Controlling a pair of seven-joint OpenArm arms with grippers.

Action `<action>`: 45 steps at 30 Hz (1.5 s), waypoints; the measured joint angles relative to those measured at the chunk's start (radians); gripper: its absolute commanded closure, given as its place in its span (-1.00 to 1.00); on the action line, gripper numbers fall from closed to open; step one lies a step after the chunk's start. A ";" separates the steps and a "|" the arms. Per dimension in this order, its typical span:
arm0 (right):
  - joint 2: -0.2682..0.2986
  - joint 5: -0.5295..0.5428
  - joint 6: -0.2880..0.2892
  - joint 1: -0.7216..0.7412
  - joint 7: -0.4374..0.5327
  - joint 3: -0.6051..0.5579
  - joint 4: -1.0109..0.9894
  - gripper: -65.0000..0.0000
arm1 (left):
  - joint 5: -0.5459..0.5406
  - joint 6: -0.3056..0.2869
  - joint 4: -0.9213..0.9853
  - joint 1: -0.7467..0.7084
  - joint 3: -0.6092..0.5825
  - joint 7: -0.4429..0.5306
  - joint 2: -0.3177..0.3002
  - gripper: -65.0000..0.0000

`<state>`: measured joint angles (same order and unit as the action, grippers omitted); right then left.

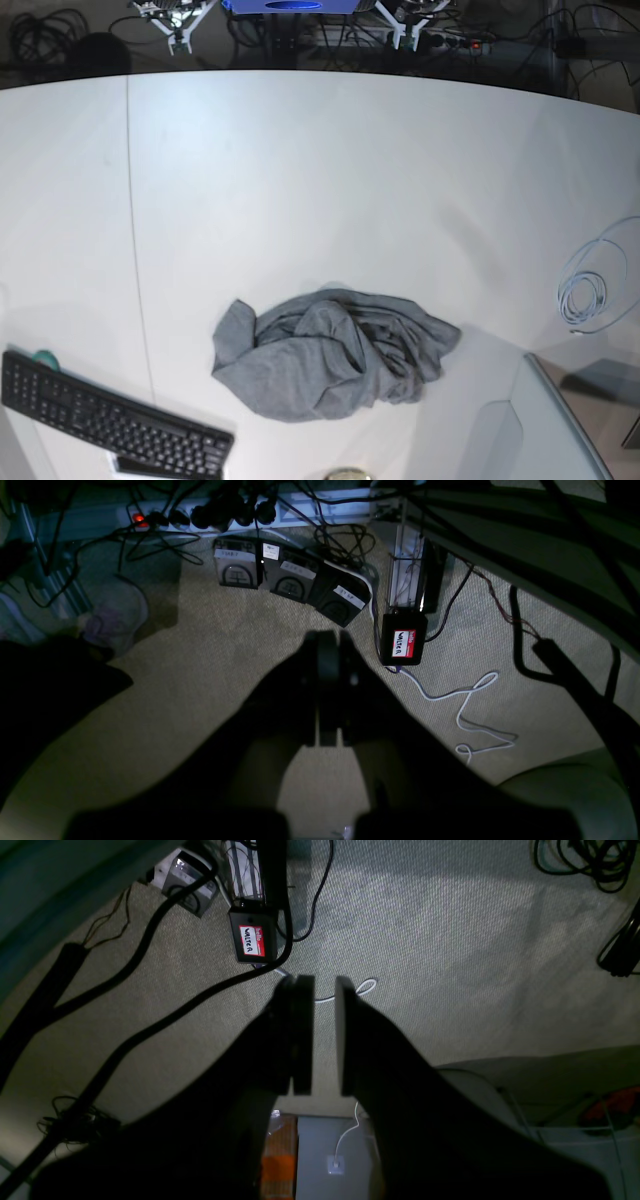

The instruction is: Layout the t-shirt on the table in an organized manner, then fold the t-shirt properly

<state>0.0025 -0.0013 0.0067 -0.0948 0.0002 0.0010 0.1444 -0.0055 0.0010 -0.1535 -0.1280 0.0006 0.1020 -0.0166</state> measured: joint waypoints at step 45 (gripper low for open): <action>-0.007 0.003 -0.013 -0.448 -0.389 0.080 0.865 1.00 | 0.003 -0.002 -0.490 -0.341 -0.013 -0.006 -0.059 1.00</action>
<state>-0.0048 0.0017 -0.0059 -0.5430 -0.3889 0.0811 1.0096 -0.0029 -0.0006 -0.6437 -0.4686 -0.0128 0.0959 -0.0757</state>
